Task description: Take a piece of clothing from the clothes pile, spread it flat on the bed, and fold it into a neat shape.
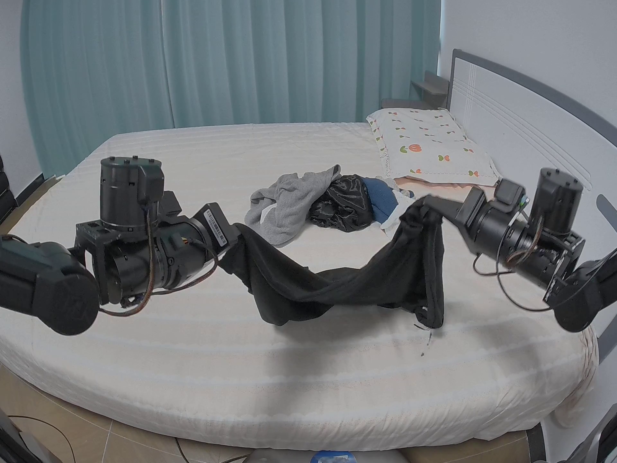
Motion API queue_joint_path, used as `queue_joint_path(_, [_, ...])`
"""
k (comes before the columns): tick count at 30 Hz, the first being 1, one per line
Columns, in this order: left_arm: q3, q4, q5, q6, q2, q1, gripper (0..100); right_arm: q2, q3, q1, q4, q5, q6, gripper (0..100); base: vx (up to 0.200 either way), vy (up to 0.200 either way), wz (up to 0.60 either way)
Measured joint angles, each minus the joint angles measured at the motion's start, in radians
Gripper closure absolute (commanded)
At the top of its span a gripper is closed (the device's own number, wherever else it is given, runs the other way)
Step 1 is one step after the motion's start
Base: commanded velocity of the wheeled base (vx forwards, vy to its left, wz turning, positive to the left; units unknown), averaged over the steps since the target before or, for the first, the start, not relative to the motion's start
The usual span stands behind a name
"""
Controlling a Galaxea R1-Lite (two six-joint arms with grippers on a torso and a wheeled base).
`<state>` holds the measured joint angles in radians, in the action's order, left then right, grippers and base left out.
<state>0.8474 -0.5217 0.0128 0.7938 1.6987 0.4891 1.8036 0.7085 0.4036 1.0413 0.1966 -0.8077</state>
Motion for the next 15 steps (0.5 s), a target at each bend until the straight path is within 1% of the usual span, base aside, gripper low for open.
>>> queue_joint_path(5, [-0.077, -0.08, -0.014, 0.023, 0.036, 0.032, 100, 0.088, -0.036, 0.054, 0.072, -0.009, -0.024, 100, 0.0, 0.0, 0.0])
queue_joint_path(7, [-0.101, -0.099, -0.032, 0.026, 0.052, 0.045, 100, 0.111, -0.046, 0.077, 0.091, -0.013, -0.029, 100, 0.0, 0.0, 0.0])
queue_joint_path(13, [-0.141, -0.132, -0.047, 0.029, 0.086, 0.067, 100, 0.122, -0.079, 0.103, 0.102, -0.034, -0.03, 100, 0.0, 0.0, 0.0])
queue_joint_path(15, [-0.152, -0.134, -0.05, 0.033, 0.092, 0.07, 100, 0.116, -0.09, 0.112, 0.102, -0.038, -0.03, 100, -0.2, 0.0, 0.0])
